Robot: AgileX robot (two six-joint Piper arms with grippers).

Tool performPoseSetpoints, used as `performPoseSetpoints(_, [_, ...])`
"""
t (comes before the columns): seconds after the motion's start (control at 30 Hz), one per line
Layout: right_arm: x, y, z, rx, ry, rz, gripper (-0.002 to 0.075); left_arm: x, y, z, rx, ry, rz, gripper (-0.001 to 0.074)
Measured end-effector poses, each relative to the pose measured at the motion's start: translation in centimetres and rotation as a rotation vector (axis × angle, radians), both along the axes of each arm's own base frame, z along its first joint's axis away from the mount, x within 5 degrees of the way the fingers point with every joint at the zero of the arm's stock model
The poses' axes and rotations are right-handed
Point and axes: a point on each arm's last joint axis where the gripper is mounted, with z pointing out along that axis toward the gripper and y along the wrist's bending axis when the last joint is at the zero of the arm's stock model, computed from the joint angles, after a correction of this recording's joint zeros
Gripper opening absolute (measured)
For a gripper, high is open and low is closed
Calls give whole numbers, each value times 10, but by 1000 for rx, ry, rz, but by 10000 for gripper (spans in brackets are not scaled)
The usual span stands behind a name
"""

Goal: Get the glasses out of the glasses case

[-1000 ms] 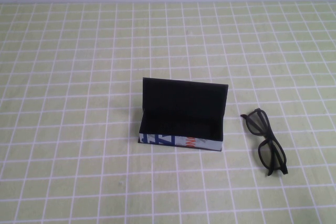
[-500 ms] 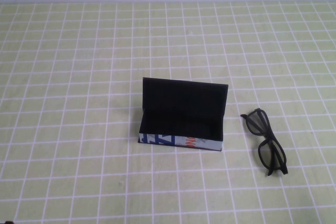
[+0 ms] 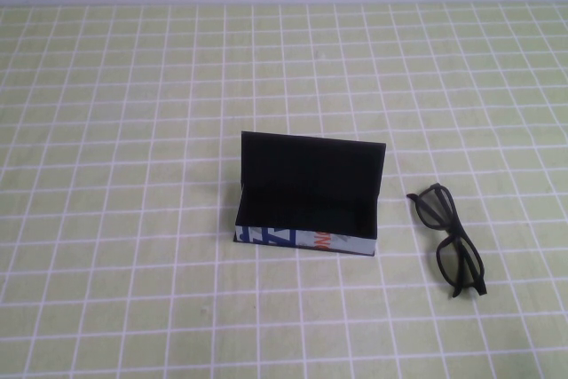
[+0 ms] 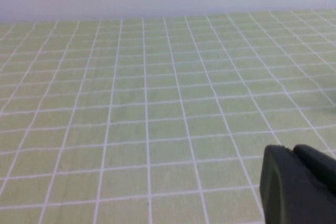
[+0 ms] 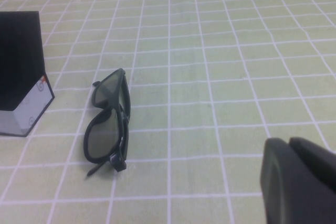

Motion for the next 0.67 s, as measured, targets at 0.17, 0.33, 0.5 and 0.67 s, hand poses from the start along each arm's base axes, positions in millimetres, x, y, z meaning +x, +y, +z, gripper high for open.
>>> performPoseSetpoints(0.17, [0, 0, 0, 0, 0, 0, -17, -9, 0, -8, 31, 49, -16, -4])
performPoseSetpoints(0.33, [0, 0, 0, 0, 1, 0, -18, -12, -1, -15, 7, 128, -14, -4])
performPoseSetpoints(0.5, [0, 0, 0, 0, 1, 0, -18, -12, -1, -15, -22, 131, -8, -4])
performPoseSetpoints(0.67, [0, 0, 0, 0, 1, 0, -18, -12, -1, -15, -25, 132, -7, -4])
